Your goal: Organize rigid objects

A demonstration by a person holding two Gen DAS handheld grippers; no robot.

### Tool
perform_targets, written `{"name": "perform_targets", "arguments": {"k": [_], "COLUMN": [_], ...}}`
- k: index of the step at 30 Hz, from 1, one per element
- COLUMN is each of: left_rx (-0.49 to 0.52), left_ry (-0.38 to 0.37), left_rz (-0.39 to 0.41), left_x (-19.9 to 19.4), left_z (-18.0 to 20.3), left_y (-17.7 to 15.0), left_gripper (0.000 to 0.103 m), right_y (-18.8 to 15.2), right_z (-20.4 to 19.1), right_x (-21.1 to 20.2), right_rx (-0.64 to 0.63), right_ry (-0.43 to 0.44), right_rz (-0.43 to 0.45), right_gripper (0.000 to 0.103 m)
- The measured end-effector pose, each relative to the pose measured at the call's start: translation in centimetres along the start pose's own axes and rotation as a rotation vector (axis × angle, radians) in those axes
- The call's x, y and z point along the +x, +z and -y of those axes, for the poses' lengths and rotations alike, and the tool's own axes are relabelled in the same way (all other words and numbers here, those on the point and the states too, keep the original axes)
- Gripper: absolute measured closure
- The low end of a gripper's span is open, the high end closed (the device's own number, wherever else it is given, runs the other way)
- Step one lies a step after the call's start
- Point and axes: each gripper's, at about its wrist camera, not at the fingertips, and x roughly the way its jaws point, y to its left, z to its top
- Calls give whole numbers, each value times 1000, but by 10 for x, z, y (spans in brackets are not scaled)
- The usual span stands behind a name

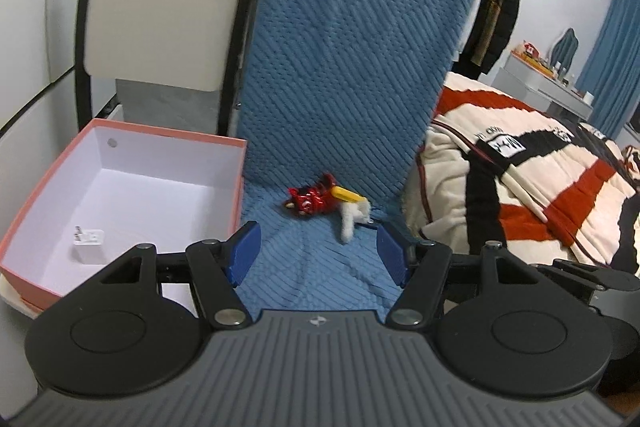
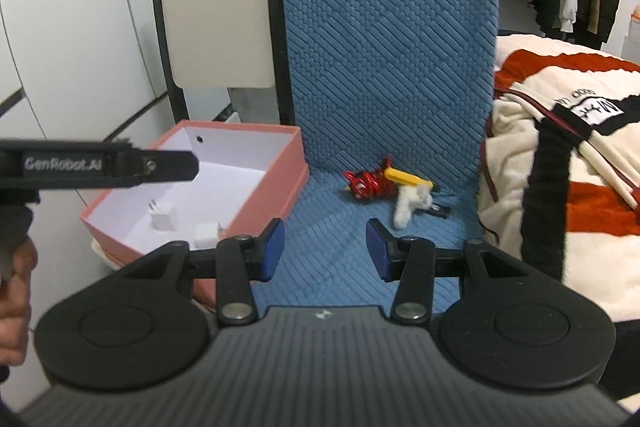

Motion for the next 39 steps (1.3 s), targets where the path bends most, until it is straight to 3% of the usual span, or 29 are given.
{"name": "perform_targets", "arguments": {"k": [9,17,27,39], "left_rx": [16,34,37,48], "left_ry": [7,27,56,63], "left_rz": [-41,-63,-116,-131], "left_x": [24,48,101,178], "left_z": [36,46,48,58], "left_y": [-25,-35,-34,-30], "left_gripper": [33,33,33,33], "right_y": [-31,-51,-53,-49], "right_z": [51,76,95,133], "right_x": [-7,3,48,114], "right_rx": [34,45,32,20], "right_ry": [-21,-16,26,-13], "right_rz": [-6,-9,-43,-66], "right_gripper": [55,55,55,55]}}
